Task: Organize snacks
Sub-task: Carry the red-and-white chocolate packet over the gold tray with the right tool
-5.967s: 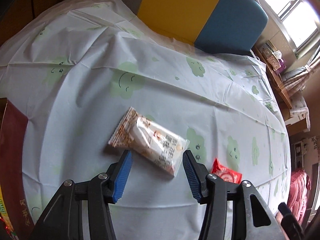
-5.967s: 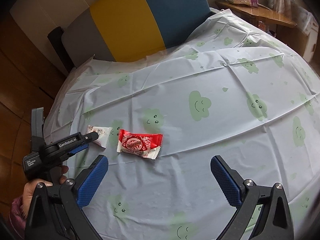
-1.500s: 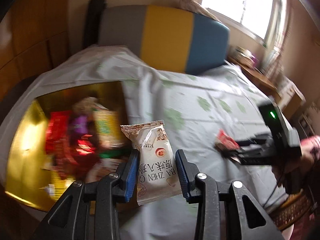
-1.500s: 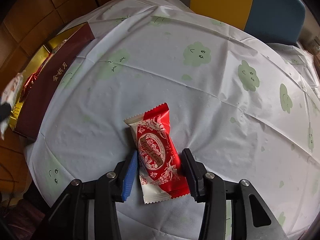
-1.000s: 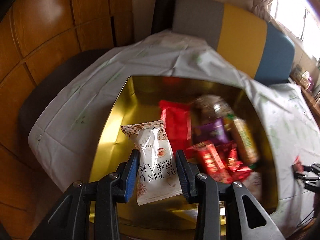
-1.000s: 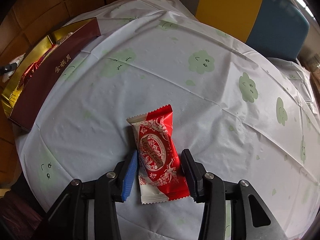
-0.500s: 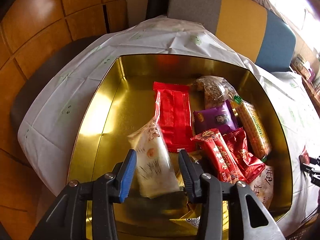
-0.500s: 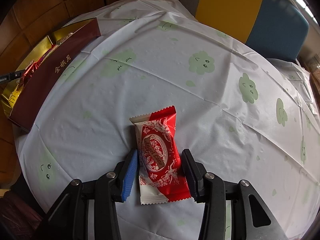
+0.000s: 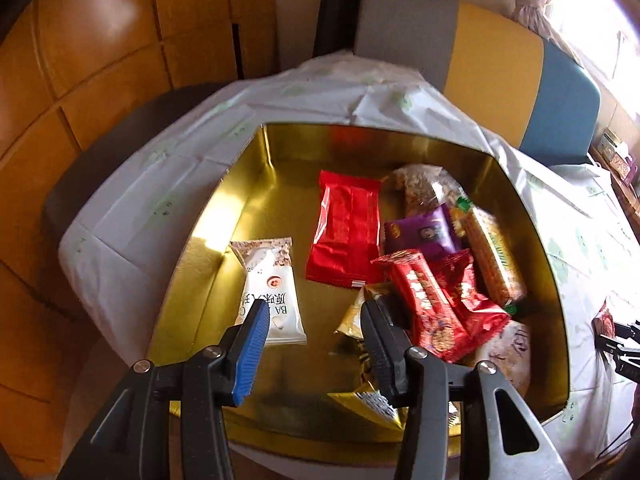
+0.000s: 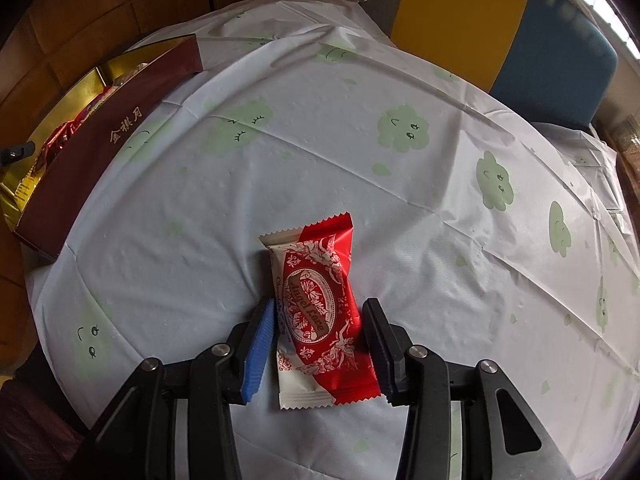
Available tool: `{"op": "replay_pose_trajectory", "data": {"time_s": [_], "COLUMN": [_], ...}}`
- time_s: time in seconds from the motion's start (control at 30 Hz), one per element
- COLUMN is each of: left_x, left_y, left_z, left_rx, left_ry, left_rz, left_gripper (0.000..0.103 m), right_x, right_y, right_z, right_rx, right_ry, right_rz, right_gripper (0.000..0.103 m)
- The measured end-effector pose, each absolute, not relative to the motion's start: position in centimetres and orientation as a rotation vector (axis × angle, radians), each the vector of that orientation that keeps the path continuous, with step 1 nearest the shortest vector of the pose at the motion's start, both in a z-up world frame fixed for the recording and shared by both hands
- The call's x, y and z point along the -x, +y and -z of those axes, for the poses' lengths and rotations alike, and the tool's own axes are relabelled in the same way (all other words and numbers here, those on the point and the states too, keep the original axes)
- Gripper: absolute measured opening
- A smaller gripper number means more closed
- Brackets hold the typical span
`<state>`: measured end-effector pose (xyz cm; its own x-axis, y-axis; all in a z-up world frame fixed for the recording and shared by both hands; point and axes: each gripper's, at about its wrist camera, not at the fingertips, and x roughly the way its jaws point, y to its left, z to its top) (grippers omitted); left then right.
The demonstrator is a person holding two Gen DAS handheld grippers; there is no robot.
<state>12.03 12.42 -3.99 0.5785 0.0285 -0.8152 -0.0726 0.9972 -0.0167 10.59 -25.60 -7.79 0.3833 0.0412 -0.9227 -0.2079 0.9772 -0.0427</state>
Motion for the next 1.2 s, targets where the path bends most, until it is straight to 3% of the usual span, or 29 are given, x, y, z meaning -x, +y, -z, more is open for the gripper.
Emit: {"op": "replay_pose_trajectory", "data": {"time_s": [0.4,1.0,1.2], "left_x": [-8.5,-7.2,-6.9], "left_y": [10.1,9.2,9.8], "left_z": [1.3,1.4,1.6], "left_rx": [0.051,0.064,0.078], "left_ry": [0.858,0.844,0.845], "left_rz": [-0.058,-0.013,-0.013], "left_gripper": [0.048,0.048,0.048], "right_x": [-10.4,-10.2,-10.5], "right_y": [-25.7,-25.9,-26.0], "right_z": [7.8,8.1,7.9], "right_rx": [0.165,0.137,0.078], "right_ry": [1.161,1.182,1.203], "right_rz": [-0.159,-0.129,-0.058], "right_gripper": [0.045,0.044,0.040]}}
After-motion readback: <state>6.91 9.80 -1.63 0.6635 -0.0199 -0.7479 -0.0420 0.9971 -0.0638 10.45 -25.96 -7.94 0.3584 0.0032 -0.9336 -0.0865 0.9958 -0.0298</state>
